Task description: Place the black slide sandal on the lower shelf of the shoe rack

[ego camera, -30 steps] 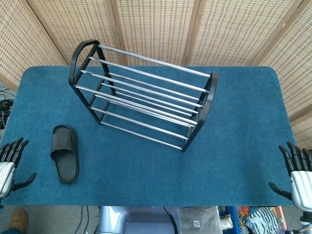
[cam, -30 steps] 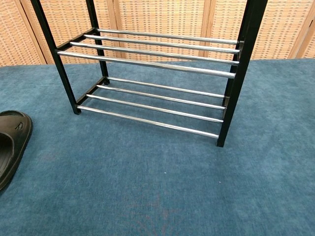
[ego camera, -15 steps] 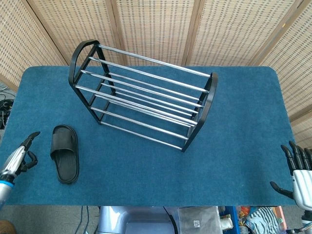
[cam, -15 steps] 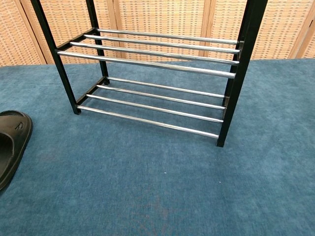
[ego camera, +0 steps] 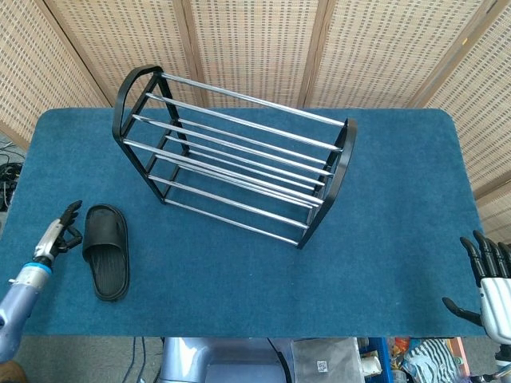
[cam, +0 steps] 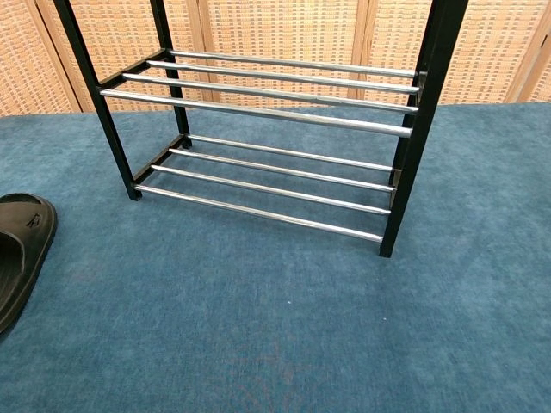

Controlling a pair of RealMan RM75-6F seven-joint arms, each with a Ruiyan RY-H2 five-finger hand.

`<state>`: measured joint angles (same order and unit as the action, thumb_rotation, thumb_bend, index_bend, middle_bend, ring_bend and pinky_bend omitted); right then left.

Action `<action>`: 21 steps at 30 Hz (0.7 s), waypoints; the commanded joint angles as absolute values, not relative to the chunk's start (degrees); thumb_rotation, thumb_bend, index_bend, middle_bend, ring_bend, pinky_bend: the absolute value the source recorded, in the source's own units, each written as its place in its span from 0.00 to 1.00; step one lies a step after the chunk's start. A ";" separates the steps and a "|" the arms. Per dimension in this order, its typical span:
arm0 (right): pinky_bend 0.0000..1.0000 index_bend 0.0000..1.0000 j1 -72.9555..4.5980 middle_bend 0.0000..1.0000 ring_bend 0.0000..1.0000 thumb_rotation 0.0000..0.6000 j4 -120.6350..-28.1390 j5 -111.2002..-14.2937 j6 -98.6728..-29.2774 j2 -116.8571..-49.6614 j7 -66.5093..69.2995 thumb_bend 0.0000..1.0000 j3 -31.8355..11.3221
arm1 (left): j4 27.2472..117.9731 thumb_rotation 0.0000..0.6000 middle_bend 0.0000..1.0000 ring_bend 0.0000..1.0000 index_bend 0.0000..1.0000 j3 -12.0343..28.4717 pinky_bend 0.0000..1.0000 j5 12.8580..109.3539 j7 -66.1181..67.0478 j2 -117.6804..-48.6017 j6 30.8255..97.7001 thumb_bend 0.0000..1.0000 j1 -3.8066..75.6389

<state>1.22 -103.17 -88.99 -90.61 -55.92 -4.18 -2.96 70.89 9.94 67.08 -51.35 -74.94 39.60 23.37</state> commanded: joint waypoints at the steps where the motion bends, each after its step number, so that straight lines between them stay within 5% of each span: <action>1: 0.00 0.00 1.29 0.00 0.00 1.00 -103.16 -88.83 -90.74 -55.71 -3.76 0.00 -3.05 | 70.80 1.00 0.00 0.00 0.00 10.47 0.00 65.76 -49.15 -76.09 38.40 1.00 24.42; 21: 0.00 0.00 1.55 0.00 0.00 1.00 -103.22 -88.53 -90.89 -55.08 -2.13 0.00 -2.98 | 91.27 1.00 0.00 0.00 0.00 5.89 0.00 80.73 -33.01 -73.95 42.51 1.00 28.64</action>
